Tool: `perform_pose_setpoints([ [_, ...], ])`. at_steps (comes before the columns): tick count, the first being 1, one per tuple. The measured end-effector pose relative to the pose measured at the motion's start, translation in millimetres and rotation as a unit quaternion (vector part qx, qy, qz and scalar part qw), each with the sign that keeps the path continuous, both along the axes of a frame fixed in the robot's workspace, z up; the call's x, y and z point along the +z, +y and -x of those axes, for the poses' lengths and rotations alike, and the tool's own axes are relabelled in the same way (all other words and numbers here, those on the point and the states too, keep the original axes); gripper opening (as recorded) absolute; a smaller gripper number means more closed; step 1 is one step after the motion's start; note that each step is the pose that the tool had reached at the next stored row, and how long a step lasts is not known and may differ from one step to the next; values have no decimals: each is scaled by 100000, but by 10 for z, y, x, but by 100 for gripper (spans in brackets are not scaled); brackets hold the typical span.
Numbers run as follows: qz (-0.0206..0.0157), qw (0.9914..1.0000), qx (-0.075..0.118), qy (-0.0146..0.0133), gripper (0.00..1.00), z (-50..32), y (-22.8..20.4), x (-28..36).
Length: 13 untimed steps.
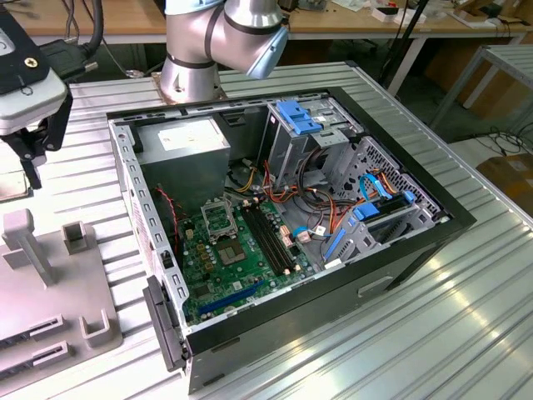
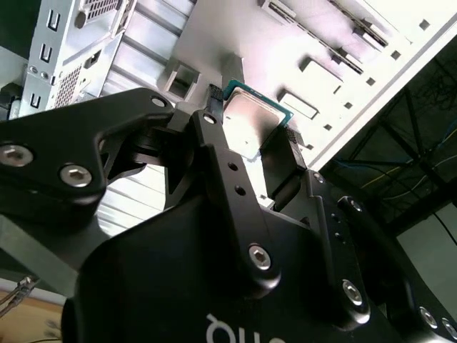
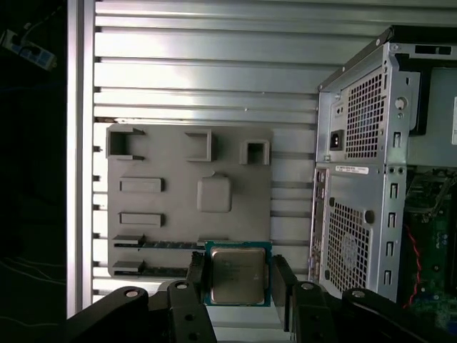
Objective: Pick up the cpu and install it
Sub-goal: 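Pick up the cpu and move it towards the insertion slot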
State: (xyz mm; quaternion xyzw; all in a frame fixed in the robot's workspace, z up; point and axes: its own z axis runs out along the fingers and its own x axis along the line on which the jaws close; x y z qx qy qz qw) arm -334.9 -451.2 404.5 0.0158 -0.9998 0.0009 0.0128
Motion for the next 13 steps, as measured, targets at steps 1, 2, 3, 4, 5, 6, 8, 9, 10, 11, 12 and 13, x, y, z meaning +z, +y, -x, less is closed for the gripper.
perform_pose_setpoints([
  [1,1,100000,1,2,47,-15,0,0],
  [2,0,100000,4,1,47,-36,0,0],
  [3,0,100000,1,-1,47,-54,0,0],
  [4,-3,100000,0,-2,47,-80,0,0],
  [5,-2,100000,1,-3,47,-101,0,0],
  [6,-3,100000,1,-3,47,-114,0,0],
  [8,-1,100000,-2,-3,47,-147,0,0],
  [9,-3,100000,-1,-5,47,-161,0,-1],
  [10,-1,100000,0,-2,47,-173,0,0],
  [11,-1,100000,-3,-1,47,-186,0,0],
  [12,-1,100000,0,0,47,-190,0,0],
  [13,0,100000,-5,0,47,-190,0,0],
])
